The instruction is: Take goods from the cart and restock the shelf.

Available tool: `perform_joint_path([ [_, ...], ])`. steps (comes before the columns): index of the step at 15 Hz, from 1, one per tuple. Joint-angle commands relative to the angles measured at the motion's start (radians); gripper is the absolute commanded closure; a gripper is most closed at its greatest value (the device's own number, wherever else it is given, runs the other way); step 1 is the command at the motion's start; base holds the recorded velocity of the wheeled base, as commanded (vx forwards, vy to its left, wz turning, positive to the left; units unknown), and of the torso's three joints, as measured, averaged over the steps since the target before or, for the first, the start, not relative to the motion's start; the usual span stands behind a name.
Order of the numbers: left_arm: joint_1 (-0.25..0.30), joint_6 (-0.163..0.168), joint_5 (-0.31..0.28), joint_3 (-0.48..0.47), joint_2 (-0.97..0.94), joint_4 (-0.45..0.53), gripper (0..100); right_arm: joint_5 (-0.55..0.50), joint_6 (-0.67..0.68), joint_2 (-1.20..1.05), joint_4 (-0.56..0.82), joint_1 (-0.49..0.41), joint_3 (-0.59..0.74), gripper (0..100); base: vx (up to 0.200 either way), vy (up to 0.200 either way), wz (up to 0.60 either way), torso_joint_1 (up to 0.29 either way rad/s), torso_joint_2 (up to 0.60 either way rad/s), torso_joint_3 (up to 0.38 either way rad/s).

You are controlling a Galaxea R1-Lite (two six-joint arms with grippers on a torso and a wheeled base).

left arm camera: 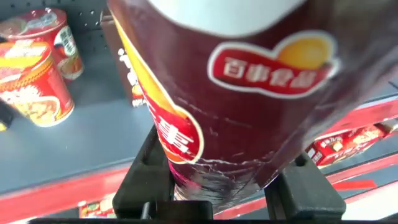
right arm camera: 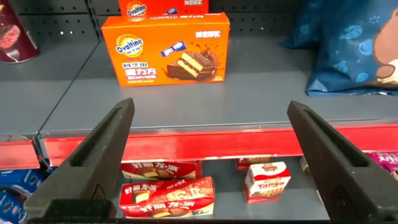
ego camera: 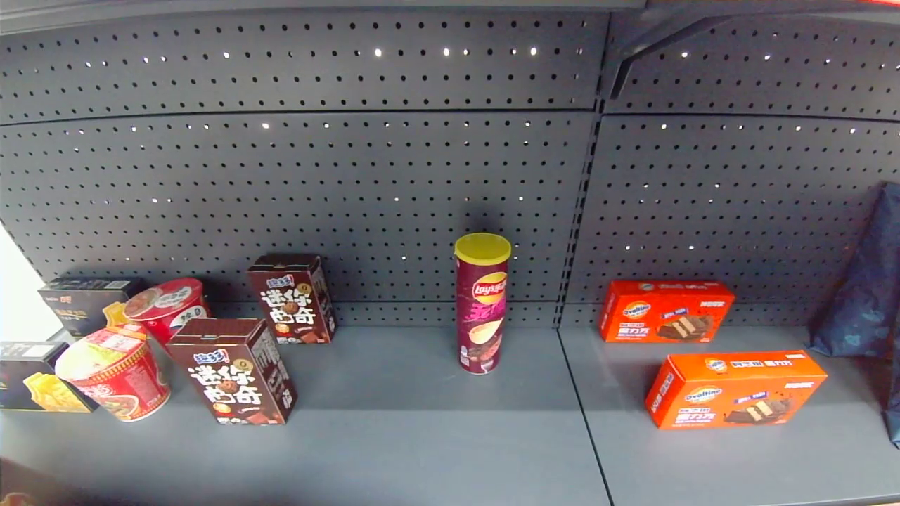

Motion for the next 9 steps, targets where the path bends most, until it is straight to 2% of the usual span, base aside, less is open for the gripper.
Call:
perform_joint_path([
  [1,0.000,0.003,0.004,-0.001,-0.065,0.029,100,0.001,-0.002,0.001,0.000,0.000,0.000,0,0.000,0.000,0.00,0.000,0.00,0.000],
  [3,0.001,0.012,0.007,-0.007,-0.152,0.101,100,0.001,-0.007,0.001,0.001,-0.001,0.000,0,0.000,0.000,0.00,0.000,0.00,0.000],
  [4,0.009,0.032,0.036,-0.021,-0.201,0.168,100,-0.008,-0.045,0.013,0.008,-0.006,-0.004,0,0.000,0.000,0.00,0.000,0.00,0.000],
  [6,0.016,0.038,0.088,-0.050,-0.224,0.213,100,0.027,-0.069,0.058,0.006,-0.018,-0.004,0,0.000,0.000,0.00,0.000,0.00,0.000],
  [7,0.018,0.040,0.116,-0.078,-0.227,0.245,100,0.016,-0.037,0.048,0.006,-0.021,-0.004,0,0.000,0.000,0.00,0.000,0.00,0.000],
  [8,0.018,0.040,0.145,-0.105,-0.224,0.269,100,-0.054,0.116,0.131,0.000,-0.083,-0.009,0,0.000,0.000,0.00,0.000,0.00,0.000],
  [9,0.018,0.041,0.154,-0.121,-0.220,0.283,100,-0.044,0.064,0.176,-0.011,-0.089,-0.006,0,0.000,0.000,0.00,0.000,0.00,0.000],
])
